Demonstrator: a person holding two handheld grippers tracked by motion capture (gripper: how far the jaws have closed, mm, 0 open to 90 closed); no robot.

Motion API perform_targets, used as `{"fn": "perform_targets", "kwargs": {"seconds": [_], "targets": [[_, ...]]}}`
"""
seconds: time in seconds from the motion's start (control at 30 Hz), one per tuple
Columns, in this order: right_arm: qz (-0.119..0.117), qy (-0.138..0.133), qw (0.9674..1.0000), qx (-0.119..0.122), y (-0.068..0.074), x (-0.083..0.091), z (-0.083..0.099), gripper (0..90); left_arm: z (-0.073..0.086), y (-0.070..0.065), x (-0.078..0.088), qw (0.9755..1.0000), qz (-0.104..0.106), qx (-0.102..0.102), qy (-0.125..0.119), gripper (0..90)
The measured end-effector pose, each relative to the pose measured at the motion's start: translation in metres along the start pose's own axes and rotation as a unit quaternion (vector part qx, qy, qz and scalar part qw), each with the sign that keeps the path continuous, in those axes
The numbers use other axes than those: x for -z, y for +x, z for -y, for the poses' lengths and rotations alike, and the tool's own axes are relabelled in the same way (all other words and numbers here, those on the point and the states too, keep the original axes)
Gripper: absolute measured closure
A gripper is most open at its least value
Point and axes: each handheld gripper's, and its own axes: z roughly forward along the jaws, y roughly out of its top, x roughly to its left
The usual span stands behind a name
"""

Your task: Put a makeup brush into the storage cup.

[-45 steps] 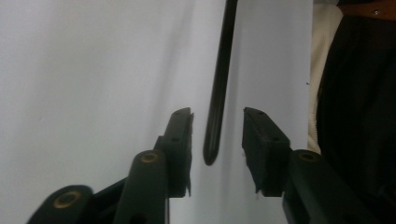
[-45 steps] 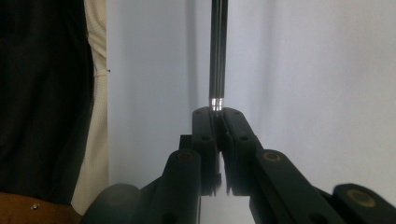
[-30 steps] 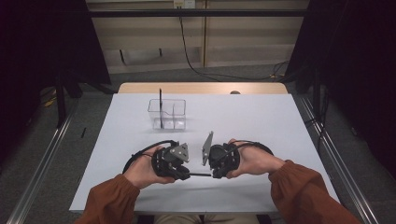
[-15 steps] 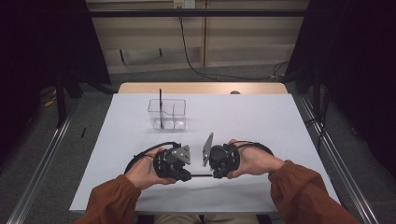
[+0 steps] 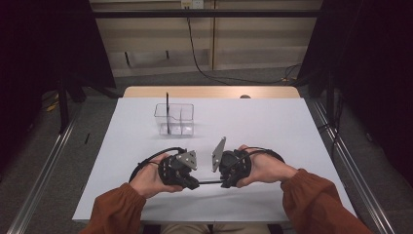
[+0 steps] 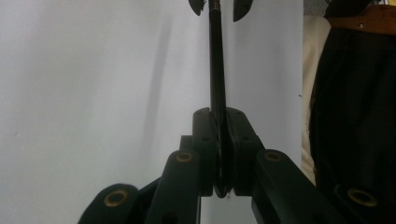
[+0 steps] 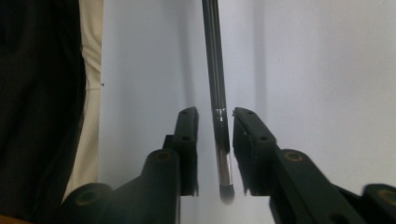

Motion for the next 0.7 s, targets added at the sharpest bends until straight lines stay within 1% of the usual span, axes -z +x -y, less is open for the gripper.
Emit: {"fn": "perform_targets", "kwargs": {"seconds": [0.07, 0.1, 0.13, 0.17, 0.23, 0.3, 0.4, 0.47, 0.5, 0.53, 0.57, 0.6, 0.67, 0.7], "targets": [[0.002, -0.008, 1.0000, -0.002, 0.000, 0.001, 0.001, 61.5, 0.000, 0.000, 0.000, 1.0000, -0.002, 0.000, 0.000, 83.9], [0.004, -0.013, 0.9999, -0.003, -0.001, 0.001, 0.001, 58.7, 0.001, 0.001, 0.000, 1.0000, 0.002, 0.001, 0.000, 83.9], [0.005, -0.019, 0.9998, 0.001, -0.001, 0.001, 0.001, 57.7, 0.001, 0.000, -0.001, 1.0000, 0.000, 0.001, -0.001, 83.9], [0.006, -0.020, 0.9998, 0.000, 0.000, 0.002, 0.001, 56.3, 0.001, 0.000, -0.002, 1.0000, -0.002, 0.003, -0.001, 83.9], [0.001, -0.024, 0.9997, -0.002, 0.001, 0.002, 0.001, 52.9, 0.001, 0.001, -0.002, 1.0000, 0.001, 0.002, 0.001, 83.9], [0.005, -0.026, 0.9996, 0.000, 0.000, 0.002, 0.001, 49.2, 0.000, 0.000, -0.002, 1.0000, 0.002, 0.004, 0.001, 83.9], [0.006, -0.034, 0.9994, -0.008, 0.000, 0.002, 0.003, 42.3, 0.001, 0.000, -0.002, 1.0000, -0.002, 0.005, 0.000, 83.9], [0.006, -0.036, 0.9993, -0.011, -0.001, 0.002, 0.004, 40.0, 0.001, 0.000, -0.001, 0.9999, -0.008, 0.006, -0.003, 83.9], [0.008, -0.041, 0.9990, -0.014, -0.002, 0.003, 0.005, 38.8, 0.002, 0.001, 0.000, 0.9999, -0.005, 0.010, -0.007, 83.9], [0.006, -0.044, 0.9989, -0.019, -0.002, 0.004, 0.007, 37.7, 0.003, 0.001, 0.001, 0.9999, -0.005, 0.008, -0.008, 83.9], [0.008, -0.051, 0.9984, -0.020, -0.003, 0.005, 0.009, 36.4, 0.003, 0.002, 0.002, 0.9999, 0.000, 0.010, -0.005, 83.9], [0.006, -0.064, 0.9975, -0.030, -0.004, 0.008, 0.011, 34.8, 0.004, 0.001, 0.002, 0.9999, -0.004, 0.013, -0.007, 83.9], [0.011, -0.078, 0.9964, -0.033, -0.006, 0.011, 0.015, 32.1, 0.006, 0.001, 0.003, 0.9998, -0.007, 0.016, -0.010, 83.9], [0.013, -0.080, 0.9959, -0.040, -0.006, 0.013, 0.017, 30.6, 0.007, 0.001, 0.003, 0.9998, -0.006, 0.016, -0.011, 83.9]]}}
